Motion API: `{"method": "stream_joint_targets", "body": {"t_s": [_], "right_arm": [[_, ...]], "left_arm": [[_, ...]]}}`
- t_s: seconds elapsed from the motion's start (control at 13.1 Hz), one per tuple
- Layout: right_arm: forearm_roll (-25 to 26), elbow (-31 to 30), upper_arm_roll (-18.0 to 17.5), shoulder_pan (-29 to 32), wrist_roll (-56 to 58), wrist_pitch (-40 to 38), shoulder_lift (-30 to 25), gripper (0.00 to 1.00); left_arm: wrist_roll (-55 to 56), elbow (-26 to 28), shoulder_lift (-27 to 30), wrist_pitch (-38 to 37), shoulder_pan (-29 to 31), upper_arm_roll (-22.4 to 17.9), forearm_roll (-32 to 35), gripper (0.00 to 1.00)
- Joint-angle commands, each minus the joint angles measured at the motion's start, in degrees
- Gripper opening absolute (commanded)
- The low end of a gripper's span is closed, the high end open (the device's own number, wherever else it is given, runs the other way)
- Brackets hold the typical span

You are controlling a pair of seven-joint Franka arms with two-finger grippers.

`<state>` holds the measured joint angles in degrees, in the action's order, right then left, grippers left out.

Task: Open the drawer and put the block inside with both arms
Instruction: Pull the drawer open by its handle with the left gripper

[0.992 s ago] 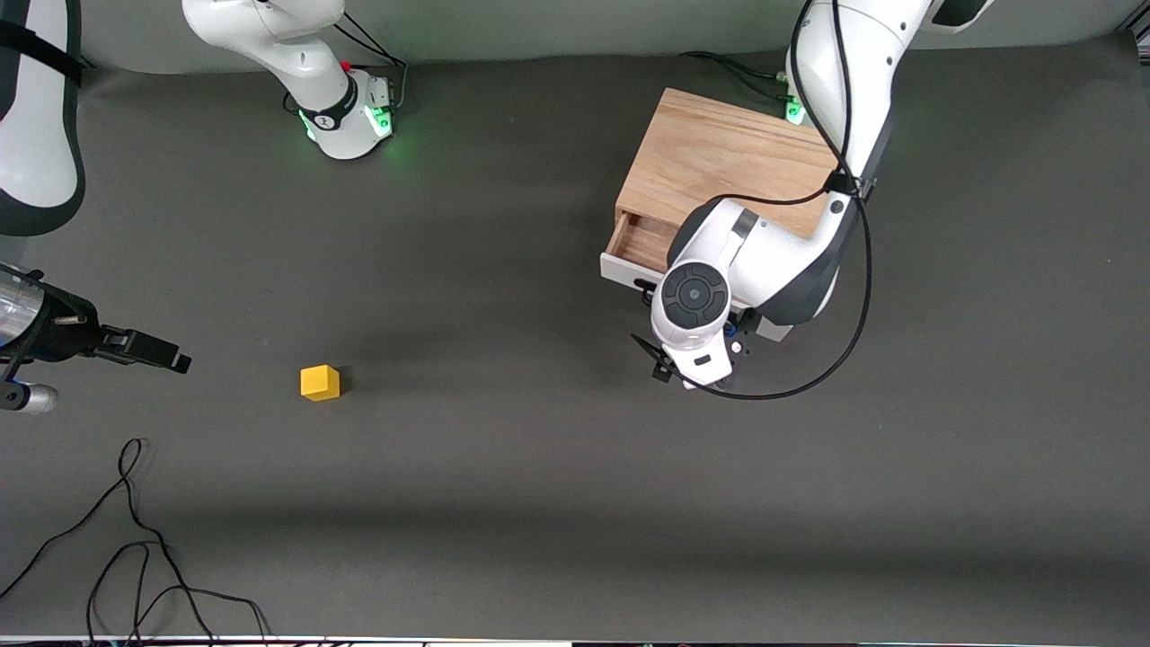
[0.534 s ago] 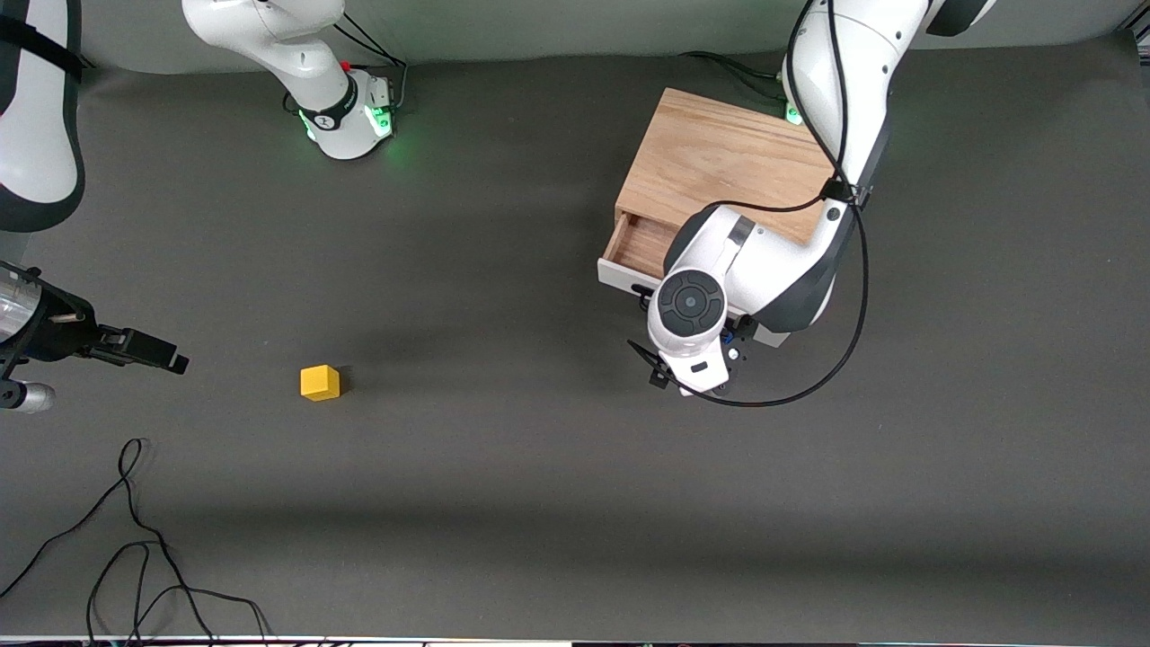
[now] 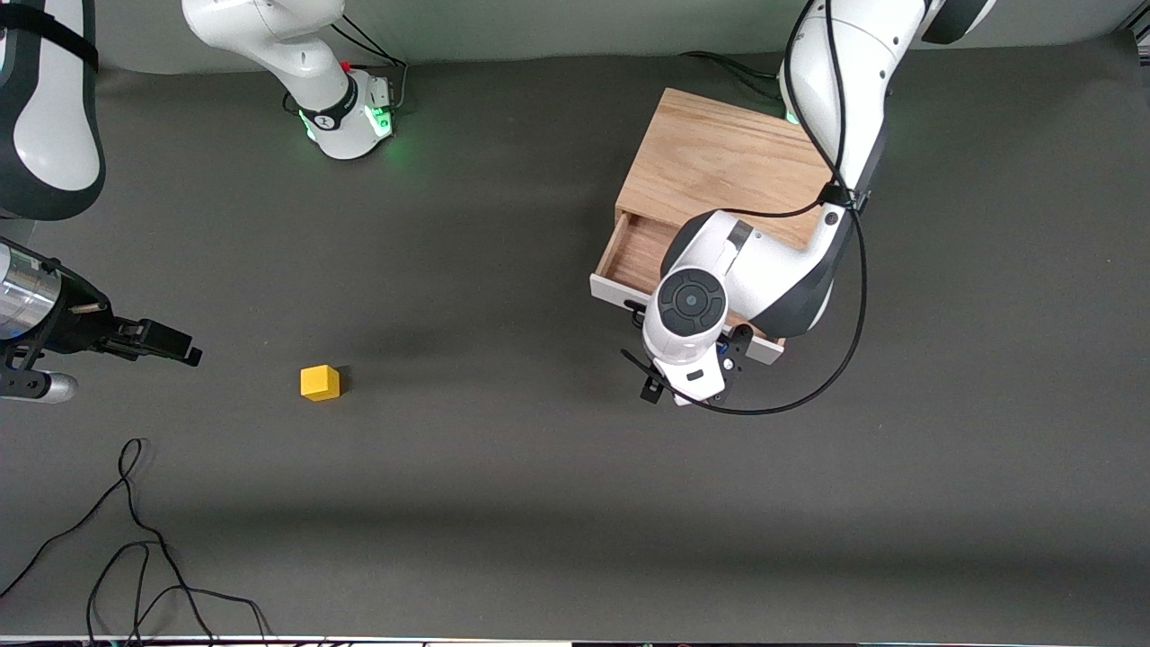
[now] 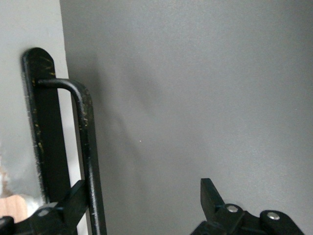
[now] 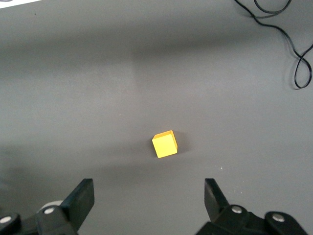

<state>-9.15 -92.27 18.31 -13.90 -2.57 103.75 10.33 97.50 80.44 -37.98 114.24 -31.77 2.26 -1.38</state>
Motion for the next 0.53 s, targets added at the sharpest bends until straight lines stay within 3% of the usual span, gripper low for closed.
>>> {"method": "stream_joint_targets", "body": {"t_s": [0.0,0.31,0.46], "right_arm": [[0.98,-2.12,0.23,-0.60,0.03,1.81,-1.99,1.00],[0.80,-0.99,1.37,-0.25,1.07,0.67,-2.52,1.00],[4.38,-0.54,1.02,-1.91,2.40,-0.47,-2.16,1.00]], "left_arm": [[0.85,-3.19,-1.57,3.34,-0.22,0.02,0.85,1.00],[0.76,-4.32,-1.57,4.67,-0.22,-0.42,1.03,1.00],[0.15,-6.51,-0.96,4.24,-0.05,-1.03,1.29,1.00]]}}
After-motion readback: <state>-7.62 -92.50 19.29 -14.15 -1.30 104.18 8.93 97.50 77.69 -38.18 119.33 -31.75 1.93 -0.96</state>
